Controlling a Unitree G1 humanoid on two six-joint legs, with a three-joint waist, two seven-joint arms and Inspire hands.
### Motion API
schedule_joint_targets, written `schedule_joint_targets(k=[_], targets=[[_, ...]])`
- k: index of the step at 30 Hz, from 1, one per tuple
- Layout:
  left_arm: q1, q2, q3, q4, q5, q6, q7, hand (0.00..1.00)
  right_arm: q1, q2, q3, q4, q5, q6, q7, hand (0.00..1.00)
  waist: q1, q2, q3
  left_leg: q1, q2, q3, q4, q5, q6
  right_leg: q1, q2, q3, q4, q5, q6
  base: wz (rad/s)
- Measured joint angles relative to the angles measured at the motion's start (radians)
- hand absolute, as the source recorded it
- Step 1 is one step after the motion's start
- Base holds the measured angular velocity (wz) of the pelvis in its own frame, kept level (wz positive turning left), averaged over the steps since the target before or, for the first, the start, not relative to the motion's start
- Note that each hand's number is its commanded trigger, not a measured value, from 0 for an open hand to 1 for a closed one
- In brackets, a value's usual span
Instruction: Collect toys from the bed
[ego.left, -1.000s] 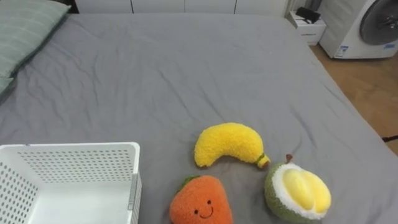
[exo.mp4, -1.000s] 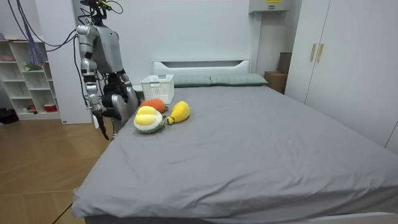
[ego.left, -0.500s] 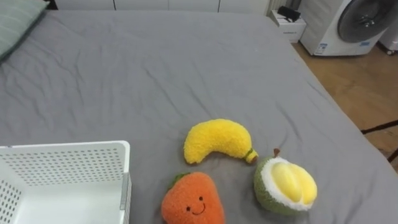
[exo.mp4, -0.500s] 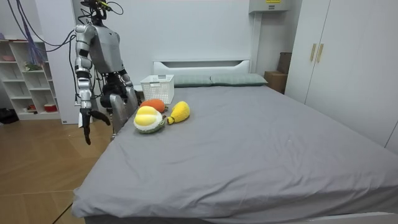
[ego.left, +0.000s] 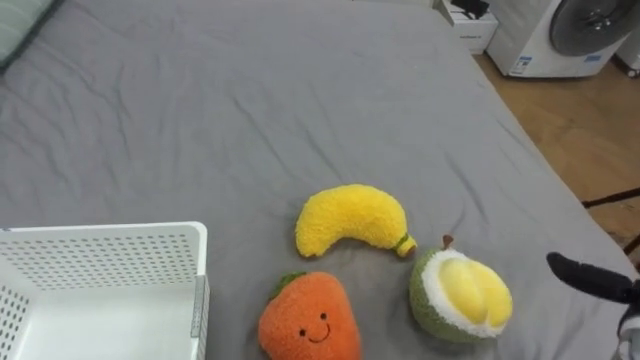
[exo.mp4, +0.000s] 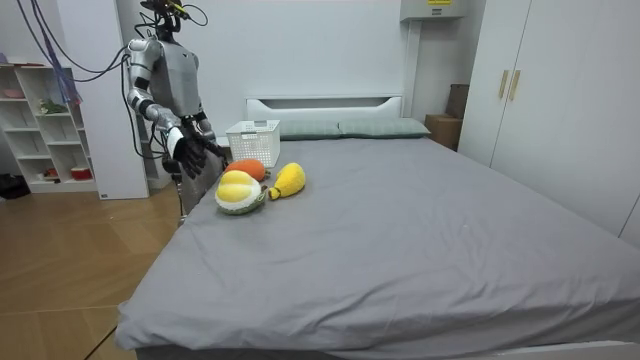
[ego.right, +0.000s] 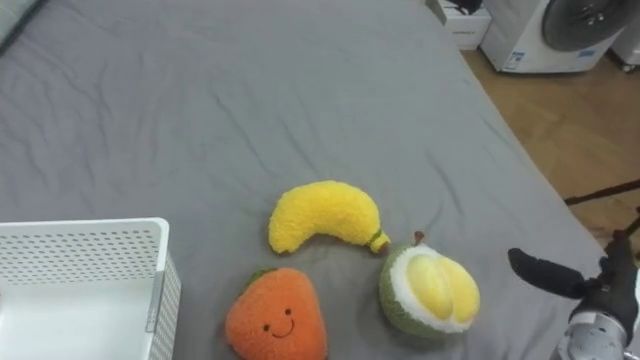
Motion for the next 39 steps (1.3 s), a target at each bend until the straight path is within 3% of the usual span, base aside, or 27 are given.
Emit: schedule_joint_targets(k=[6, 13, 24, 35, 39], targets=[[-0.004, 0.000, -0.017, 0.001, 0.002, 0.000, -0.001, 0.00, -0.004, -0.003, 0.036, -0.093, -0.141, -0.001, 0.002, 0.00, 0.013, 0.007, -0.0031, -0.009, 0.001, -0.002, 0.000, 0.000, 0.000, -0.011, 0.000, 0.001, 0.006, 0.000, 0.000, 0.00], [-0.008, -0.001, -0.023, -0.003, 0.029, -0.001, -0.013, 0.00, -0.012, -0.003, 0.079, -0.097, -0.181, -0.004, 0.026, 0.00, 0.027, 0.009, -0.0033, -0.010, 0.000, -0.002, 0.001, 0.000, 0.000, -0.014, -0.002, -0.004, 0.014, 0.000, -0.001, 0.00], [0.015, -0.001, -0.020, -0.037, 0.029, -0.001, -0.056, 0.00, -0.009, -0.004, 0.145, -0.068, -0.264, 0.014, 0.310, 0.00, 0.030, 0.009, -0.0037, -0.016, -0.001, -0.007, 0.005, 0.000, 0.000, -0.015, -0.005, -0.015, 0.009, 0.000, -0.001, 0.00], [0.009, 0.000, -0.020, -0.042, 0.028, -0.001, -0.056, 0.00, -0.010, -0.004, 0.182, -0.052, -0.388, 0.045, 0.470, 0.00, 0.035, 0.005, -0.0060, -0.016, -0.002, -0.022, 0.005, 0.001, 0.001, -0.008, -0.007, -0.030, 0.000, 0.001, -0.001, 0.04], [-0.005, 0.000, -0.020, -0.032, 0.028, 0.000, -0.057, 0.00, -0.009, -0.004, 0.194, 0.034, -0.435, 0.058, 0.518, 0.00, 0.054, -0.001, -0.0051, -0.013, -0.002, -0.027, 0.005, 0.001, 0.001, 0.002, -0.007, -0.031, -0.001, 0.001, -0.001, 0.03]])
